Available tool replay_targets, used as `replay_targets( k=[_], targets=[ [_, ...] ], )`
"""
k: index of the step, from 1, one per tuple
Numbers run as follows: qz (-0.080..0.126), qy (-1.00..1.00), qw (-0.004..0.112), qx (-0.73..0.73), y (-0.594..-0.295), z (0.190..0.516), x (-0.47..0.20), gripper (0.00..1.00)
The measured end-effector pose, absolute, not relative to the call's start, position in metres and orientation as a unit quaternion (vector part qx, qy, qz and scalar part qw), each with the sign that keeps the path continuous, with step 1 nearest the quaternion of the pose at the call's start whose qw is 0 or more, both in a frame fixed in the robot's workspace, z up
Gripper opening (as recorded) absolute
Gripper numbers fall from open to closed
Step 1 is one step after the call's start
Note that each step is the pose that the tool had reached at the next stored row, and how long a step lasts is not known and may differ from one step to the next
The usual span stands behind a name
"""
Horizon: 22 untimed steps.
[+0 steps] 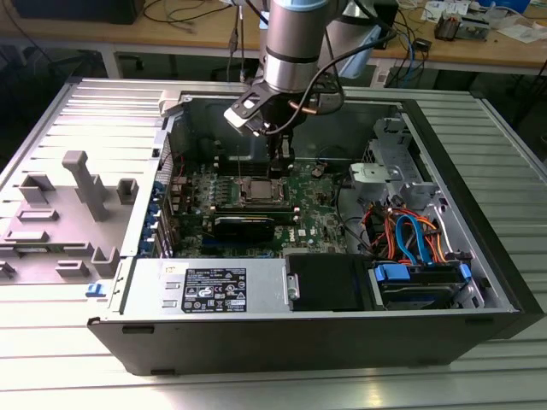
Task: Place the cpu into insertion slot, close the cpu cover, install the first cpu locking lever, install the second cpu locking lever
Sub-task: 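Close the cpu cover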
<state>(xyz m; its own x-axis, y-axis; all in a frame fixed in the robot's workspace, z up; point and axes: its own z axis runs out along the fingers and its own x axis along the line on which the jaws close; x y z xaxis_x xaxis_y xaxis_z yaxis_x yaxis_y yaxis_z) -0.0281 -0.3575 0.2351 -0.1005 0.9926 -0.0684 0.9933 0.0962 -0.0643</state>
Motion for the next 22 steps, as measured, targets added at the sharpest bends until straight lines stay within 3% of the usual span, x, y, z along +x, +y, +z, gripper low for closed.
replay_targets(
  k=[22],
  targets=[
    [-0.044, 0.742, 0.002, 0.669, -0.358, 0.223, -0.072, 0.11]
  ],
)
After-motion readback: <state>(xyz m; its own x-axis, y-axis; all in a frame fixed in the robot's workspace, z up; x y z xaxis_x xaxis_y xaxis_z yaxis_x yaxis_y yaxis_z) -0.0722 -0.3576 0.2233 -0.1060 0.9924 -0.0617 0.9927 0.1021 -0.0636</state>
